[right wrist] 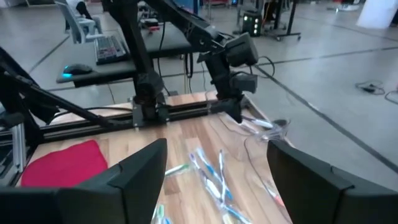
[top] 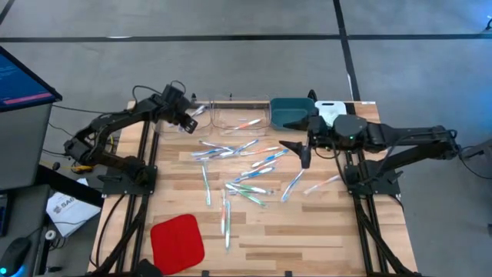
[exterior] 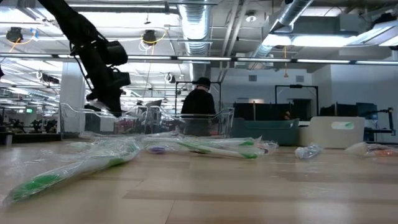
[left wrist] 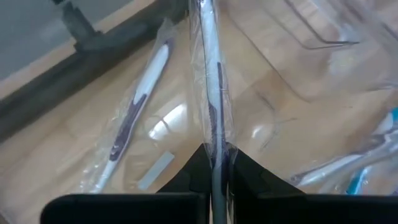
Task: Pick & Place Toothbrushes
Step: Put the violet toothbrush into the left transparent bin, then put the blue toothbrush into the blue bin
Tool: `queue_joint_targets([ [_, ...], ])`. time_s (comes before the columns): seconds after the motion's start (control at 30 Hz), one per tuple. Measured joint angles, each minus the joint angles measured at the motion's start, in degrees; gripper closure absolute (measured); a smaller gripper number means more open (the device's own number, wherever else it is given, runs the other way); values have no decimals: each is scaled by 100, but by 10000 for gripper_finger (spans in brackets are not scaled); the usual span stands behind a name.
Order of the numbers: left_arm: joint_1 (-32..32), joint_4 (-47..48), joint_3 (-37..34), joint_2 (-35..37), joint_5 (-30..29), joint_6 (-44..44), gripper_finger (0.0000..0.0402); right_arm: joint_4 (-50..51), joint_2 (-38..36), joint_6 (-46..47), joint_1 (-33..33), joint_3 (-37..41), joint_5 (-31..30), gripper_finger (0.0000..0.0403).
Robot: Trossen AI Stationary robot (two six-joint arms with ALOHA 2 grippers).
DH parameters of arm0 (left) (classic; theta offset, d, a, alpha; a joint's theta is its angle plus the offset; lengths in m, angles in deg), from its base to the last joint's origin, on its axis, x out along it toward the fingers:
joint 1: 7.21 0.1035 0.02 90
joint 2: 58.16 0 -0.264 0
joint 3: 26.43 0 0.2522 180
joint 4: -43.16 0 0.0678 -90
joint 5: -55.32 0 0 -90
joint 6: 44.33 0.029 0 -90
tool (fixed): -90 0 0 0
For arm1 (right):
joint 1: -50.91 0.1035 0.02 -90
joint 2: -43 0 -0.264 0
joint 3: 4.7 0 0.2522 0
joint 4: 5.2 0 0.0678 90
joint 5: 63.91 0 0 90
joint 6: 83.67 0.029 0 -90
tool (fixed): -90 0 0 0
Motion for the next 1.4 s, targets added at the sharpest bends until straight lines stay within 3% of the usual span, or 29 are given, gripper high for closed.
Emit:
queue_joint_targets([
  [0.13, 155, -109, -173, 0, -177, -37, 381, -33, 41, 80, -125, 0, 0, 131],
  [0.6, 261, -364, -416, 0, -556, -46, 303, -362, 162, -25, -528, -9, 2, 131],
  [0.8, 248, -468, -374, 25, -642, -533, 255, -442, 269, -23, -550, -13, 9, 131],
  [1.03, 6, -767, -126, 535, -342, -666, 218, -477, 279, -44, -567, -4, 11, 131],
  [1.4, -882, -1850, -32, 1713, -8, -1552, 222, -600, 280, -196, -587, -4, 11, 131],
])
